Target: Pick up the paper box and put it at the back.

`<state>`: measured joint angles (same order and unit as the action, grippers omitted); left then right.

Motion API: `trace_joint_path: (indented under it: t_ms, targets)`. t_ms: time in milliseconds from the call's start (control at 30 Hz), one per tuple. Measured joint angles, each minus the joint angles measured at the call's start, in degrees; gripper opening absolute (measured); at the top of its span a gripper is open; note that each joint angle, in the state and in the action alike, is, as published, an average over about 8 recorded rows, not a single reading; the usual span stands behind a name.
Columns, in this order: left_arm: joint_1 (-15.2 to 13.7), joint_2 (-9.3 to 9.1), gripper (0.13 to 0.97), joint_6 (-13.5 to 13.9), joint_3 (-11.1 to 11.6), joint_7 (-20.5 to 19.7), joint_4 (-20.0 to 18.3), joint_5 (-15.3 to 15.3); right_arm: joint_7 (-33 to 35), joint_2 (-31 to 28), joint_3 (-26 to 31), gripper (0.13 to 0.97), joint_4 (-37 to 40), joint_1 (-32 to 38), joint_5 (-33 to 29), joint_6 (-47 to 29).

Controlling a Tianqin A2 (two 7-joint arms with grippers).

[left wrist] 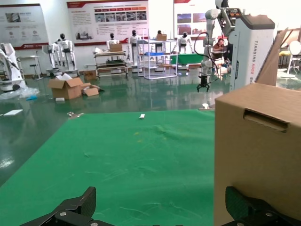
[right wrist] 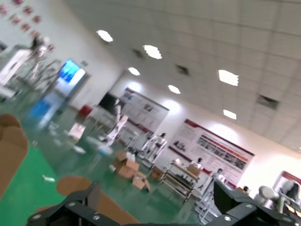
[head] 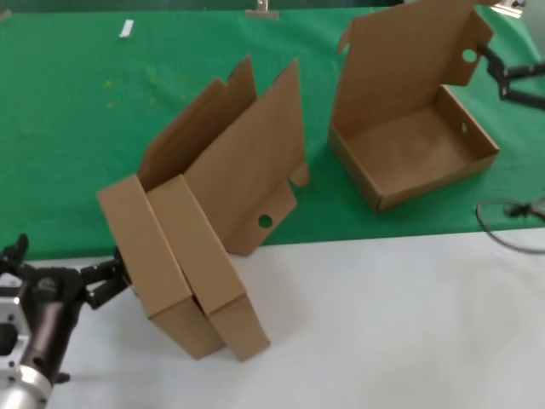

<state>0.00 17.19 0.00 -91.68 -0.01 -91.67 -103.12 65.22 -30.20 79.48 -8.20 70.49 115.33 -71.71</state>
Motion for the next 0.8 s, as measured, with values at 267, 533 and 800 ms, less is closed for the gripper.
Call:
trace_joint_path:
  t_ms: [267, 533, 800]
  targets:
    - [0.0, 0.0, 0.966, 0.0, 0.0, 0.0, 0.0, 0.0, -9.35, 6.56, -18.29, 0.879, -15.67, -18.6, -2.08, -0.61]
    - [0.0, 0.0, 0.966, 0.0, 0.0, 0.0, 0.0, 0.01, -18.49, 14.09, -25.6, 0.944, -29.65, -32.34, -2.13, 0.92]
    - [0.0, 0.0, 0.966, 0.0, 0.0, 0.0, 0.0, 0.01, -22.07, 13.84, -22.72, 0.96, -33.67, -35.19, -2.92, 6.23]
